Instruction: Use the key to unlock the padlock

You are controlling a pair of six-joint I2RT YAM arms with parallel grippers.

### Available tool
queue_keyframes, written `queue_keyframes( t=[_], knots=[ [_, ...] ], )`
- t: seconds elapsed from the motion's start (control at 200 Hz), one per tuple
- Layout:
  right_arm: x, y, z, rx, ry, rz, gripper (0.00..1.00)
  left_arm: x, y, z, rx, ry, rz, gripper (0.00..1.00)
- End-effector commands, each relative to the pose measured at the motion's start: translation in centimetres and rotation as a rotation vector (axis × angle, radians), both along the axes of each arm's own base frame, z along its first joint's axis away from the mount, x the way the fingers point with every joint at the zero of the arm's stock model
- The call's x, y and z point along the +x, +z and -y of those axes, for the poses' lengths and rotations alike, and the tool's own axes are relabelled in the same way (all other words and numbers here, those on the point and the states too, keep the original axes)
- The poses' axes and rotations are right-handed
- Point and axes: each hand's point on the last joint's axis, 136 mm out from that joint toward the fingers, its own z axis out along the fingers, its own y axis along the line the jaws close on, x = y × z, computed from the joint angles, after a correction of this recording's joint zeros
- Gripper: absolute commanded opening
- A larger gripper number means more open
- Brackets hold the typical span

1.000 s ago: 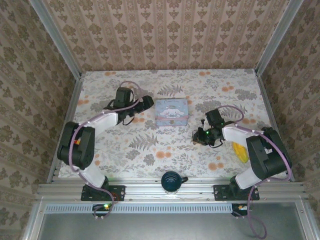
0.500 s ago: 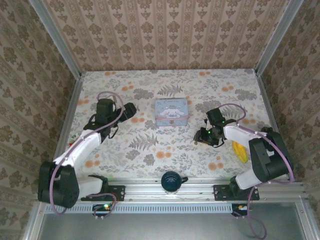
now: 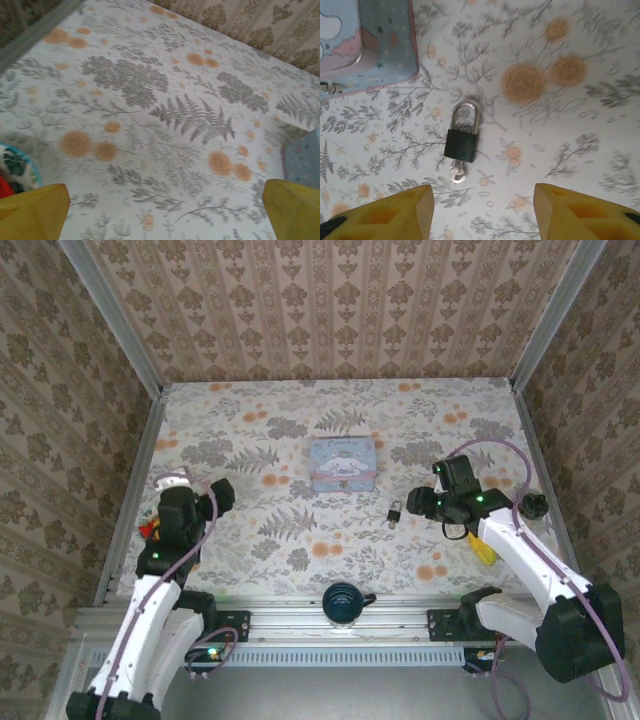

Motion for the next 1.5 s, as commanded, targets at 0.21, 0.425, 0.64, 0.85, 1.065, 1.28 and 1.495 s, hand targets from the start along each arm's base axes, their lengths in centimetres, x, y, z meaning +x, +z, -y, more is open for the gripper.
queue_keyframes(
  t=[0.21, 0.425, 0.64, 0.85, 1.065, 1.28, 1.495],
  knots=[
    [2.7, 5.5, 3.5, -0.177, -0.059, 0.333, 1.00, -1.2, -1.5, -3.5, 0.089, 0.156, 0.176, 1.00],
    [3.8, 6.4, 5.0, -0.295, -0.076, 0.446, 1.00, 0.0, -0.9, -4.7, 0.194, 0.209, 0.297, 1.00],
    [4.8, 5.9, 5.7, -0.388, -0.063, 0.596, 1.00, 2.0, 0.1, -5.7, 0.351, 0.203, 0.315, 1.00],
    [5.3, 5.1, 5.6, -0.458, -0.014, 0.656, 1.00, 4.5, -2.7, -6.5, 0.359, 0.122, 0.249, 1.00],
    [5.9, 4.2, 5.5, -0.482, 0.010, 0.686, 1.00, 6.6, -4.1, -4.9, 0.381, -0.016, 0.263, 1.00],
    [6.3, 4.2, 5.7, -0.468, -0.008, 0.728, 1.00, 8.2, -4.2, -2.8, 0.385, -0.144, 0.340, 1.00],
    [6.2, 4.1, 6.2, -0.463, -0.024, 0.751, 1.00, 9.7, -5.7, -0.8, 0.355, -0.265, 0.370, 1.00]
  ],
)
